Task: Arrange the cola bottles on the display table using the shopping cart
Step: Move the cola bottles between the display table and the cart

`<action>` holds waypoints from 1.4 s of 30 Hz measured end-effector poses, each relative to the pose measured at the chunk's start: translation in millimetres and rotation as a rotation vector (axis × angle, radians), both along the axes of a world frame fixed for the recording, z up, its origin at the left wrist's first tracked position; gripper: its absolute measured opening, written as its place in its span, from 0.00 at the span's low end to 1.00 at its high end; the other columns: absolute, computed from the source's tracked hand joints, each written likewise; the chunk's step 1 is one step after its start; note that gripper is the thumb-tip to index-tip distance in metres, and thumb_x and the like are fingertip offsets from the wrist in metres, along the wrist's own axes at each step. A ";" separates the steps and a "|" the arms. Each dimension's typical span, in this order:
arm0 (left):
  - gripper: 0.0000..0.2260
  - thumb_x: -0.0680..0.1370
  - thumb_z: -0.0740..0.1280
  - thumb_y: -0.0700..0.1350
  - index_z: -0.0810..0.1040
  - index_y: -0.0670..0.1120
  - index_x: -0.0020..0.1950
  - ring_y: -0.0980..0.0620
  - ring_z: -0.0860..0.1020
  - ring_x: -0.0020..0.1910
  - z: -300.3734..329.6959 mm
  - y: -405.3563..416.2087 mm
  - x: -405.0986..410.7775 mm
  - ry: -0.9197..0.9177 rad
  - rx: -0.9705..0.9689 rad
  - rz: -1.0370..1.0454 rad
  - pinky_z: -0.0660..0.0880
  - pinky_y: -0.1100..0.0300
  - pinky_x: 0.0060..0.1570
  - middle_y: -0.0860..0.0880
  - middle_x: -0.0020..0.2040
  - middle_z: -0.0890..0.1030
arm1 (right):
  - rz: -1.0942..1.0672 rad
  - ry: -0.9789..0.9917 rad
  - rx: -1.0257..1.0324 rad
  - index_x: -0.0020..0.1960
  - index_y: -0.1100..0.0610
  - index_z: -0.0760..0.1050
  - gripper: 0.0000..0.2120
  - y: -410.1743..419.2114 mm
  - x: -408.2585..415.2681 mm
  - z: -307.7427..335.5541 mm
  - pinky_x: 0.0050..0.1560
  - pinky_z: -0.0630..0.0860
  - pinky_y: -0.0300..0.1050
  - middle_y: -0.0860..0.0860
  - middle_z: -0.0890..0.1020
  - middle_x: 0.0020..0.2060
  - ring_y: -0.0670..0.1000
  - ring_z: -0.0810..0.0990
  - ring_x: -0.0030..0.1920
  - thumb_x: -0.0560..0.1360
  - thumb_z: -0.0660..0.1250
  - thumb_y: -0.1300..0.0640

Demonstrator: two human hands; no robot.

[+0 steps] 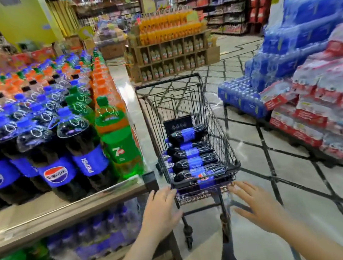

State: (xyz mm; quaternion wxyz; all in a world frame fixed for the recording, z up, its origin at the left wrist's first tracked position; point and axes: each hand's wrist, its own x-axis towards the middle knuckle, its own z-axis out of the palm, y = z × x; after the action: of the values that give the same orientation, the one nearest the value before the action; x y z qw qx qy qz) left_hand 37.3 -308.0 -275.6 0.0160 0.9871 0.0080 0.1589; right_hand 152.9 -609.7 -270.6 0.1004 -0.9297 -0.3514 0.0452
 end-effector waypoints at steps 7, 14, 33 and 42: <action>0.28 0.74 0.56 0.62 0.80 0.46 0.63 0.48 0.80 0.59 10.7 -23.8 65.6 0.028 0.013 -0.028 0.76 0.50 0.59 0.47 0.62 0.80 | -0.065 0.008 0.076 0.76 0.44 0.55 0.31 -18.1 55.4 2.6 0.74 0.54 0.46 0.45 0.59 0.75 0.50 0.56 0.76 0.78 0.48 0.32; 0.28 0.75 0.58 0.61 0.78 0.44 0.64 0.46 0.79 0.60 5.0 -22.3 162.4 -0.018 -0.059 -0.048 0.76 0.47 0.60 0.46 0.63 0.80 | -0.081 0.020 0.105 0.77 0.42 0.54 0.30 -9.3 141.9 5.8 0.73 0.55 0.43 0.44 0.59 0.75 0.47 0.56 0.75 0.78 0.58 0.38; 0.27 0.74 0.58 0.61 0.79 0.42 0.62 0.42 0.80 0.57 -30.6 -26.9 379.5 0.046 -0.092 0.047 0.77 0.46 0.58 0.43 0.60 0.80 | 0.015 0.109 0.087 0.78 0.48 0.52 0.33 -8.7 387.4 -10.1 0.73 0.58 0.50 0.50 0.60 0.75 0.52 0.59 0.74 0.78 0.56 0.38; 0.27 0.73 0.61 0.59 0.81 0.40 0.59 0.41 0.80 0.56 -52.8 -92.2 488.3 0.036 -0.152 0.228 0.76 0.49 0.55 0.40 0.58 0.81 | 0.210 0.082 0.005 0.78 0.50 0.50 0.33 -44.7 535.2 -4.2 0.74 0.52 0.45 0.49 0.56 0.77 0.51 0.55 0.76 0.79 0.58 0.41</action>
State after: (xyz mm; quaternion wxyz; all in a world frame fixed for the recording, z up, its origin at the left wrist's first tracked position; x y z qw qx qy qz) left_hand 525.7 -400.2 -328.4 0.0725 0.9784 0.1323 0.1410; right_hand 688.2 -654.5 -274.8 0.1115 -0.8849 -0.4427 0.0926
